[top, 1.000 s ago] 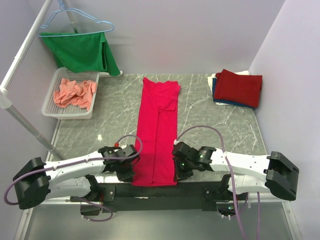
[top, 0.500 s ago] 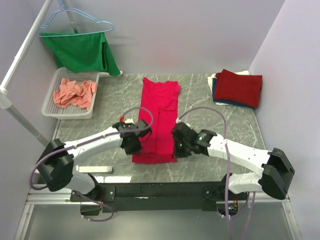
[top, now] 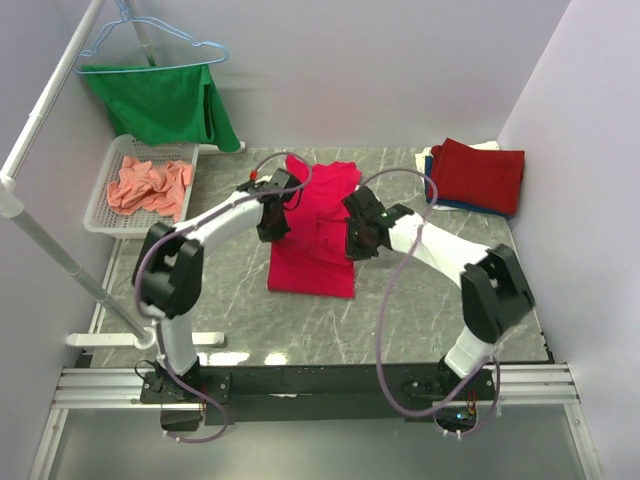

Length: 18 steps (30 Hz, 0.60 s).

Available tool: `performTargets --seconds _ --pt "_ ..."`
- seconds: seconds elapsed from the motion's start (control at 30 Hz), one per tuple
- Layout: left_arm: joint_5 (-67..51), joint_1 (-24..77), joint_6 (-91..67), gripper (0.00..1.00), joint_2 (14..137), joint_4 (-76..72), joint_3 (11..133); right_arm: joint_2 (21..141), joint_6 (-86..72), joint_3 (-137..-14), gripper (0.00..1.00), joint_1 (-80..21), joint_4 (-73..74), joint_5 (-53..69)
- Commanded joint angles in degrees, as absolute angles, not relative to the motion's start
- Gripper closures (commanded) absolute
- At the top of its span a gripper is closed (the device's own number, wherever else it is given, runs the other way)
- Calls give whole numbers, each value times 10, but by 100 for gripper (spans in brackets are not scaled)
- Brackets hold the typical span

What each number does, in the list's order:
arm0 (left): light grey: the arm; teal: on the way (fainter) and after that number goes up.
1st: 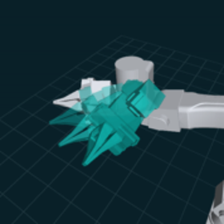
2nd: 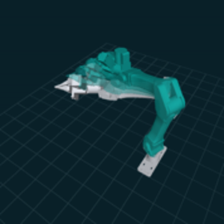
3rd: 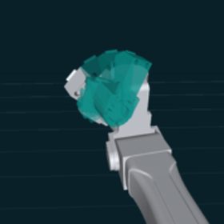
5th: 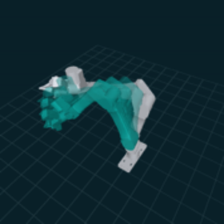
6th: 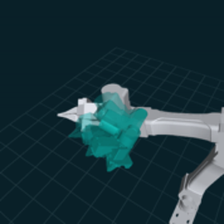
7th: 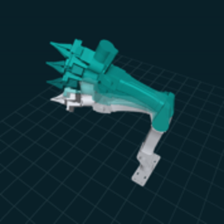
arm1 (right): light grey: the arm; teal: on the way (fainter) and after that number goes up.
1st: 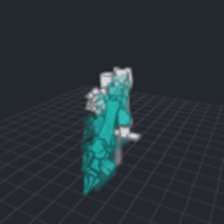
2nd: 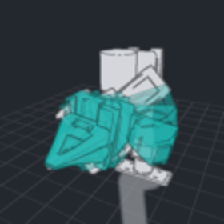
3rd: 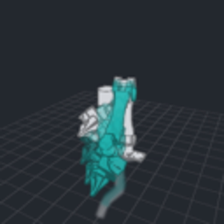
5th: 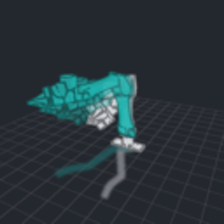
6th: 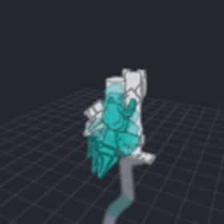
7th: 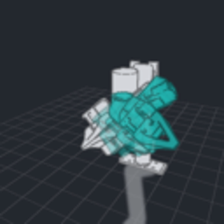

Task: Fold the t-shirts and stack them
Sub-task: Fold the tshirt

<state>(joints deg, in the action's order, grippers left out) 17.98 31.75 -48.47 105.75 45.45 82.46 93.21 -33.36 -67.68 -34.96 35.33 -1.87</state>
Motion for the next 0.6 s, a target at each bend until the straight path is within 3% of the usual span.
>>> performTargets --seconds 0.0,0.5,0.53,0.57 --pt "184 281 -407 99 1123 444 911 988 -298 -743 100 -322 351 -19" --pt "113 219 -311 99 1284 453 1115 1134 -300 -899 100 -253 404 -24" --pt "108 216 -306 98 1289 451 1121 1136 -302 -904 100 -249 407 -30" --pt "116 214 -304 89 1289 447 1126 1140 -311 -916 100 -245 409 -33"
